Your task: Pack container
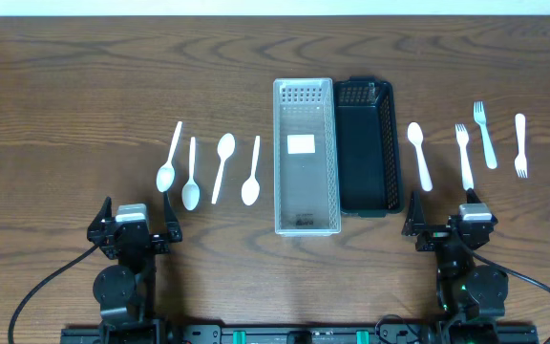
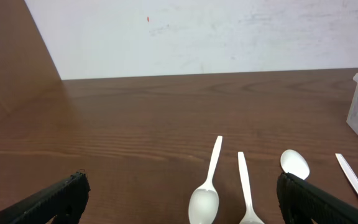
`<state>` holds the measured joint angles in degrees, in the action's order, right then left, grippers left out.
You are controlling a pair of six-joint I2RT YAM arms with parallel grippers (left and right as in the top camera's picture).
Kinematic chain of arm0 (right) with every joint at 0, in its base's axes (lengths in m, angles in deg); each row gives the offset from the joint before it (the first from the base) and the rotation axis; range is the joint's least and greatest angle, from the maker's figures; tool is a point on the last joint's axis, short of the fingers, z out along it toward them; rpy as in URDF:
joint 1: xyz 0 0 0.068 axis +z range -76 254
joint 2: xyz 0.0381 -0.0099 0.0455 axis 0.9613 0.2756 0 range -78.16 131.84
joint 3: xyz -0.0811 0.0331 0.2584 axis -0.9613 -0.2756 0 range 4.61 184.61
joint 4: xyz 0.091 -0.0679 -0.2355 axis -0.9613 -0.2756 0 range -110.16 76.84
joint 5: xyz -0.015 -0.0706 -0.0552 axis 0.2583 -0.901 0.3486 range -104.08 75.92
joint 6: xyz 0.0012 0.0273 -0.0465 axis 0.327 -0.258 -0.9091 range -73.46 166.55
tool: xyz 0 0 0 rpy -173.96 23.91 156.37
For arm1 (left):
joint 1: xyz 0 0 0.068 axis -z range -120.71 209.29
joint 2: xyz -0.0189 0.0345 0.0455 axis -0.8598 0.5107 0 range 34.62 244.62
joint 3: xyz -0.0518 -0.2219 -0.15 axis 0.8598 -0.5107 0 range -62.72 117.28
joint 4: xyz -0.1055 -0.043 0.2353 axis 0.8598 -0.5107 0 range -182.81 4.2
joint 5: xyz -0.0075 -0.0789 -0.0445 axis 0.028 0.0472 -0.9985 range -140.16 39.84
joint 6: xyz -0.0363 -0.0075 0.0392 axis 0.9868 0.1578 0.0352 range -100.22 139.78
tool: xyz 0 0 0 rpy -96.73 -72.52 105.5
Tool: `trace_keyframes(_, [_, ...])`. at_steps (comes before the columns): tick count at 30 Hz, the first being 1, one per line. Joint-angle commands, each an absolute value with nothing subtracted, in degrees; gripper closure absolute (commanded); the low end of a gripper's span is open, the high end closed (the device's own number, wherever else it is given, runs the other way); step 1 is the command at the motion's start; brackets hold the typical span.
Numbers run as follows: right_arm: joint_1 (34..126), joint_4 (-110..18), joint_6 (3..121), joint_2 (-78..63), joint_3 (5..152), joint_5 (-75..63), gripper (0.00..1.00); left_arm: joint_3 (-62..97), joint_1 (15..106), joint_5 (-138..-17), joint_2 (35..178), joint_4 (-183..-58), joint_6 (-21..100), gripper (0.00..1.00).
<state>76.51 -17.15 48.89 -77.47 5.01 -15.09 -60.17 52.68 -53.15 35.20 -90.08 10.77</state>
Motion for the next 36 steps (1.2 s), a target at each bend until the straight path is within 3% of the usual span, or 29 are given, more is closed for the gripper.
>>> trace_keyframes(1, [77.0,-17.4,49.5,-77.8,4.9,-14.9,0.01,-61.9,52.4,-53.1,34.9,-90.8,10.2,0.02])
trace_keyframes(36, [77.0,-17.4,49.9,-77.8,4.9,-13.8,0.01,-61.9,52.5,-53.1,34.9,-90.8,10.2,0.02])
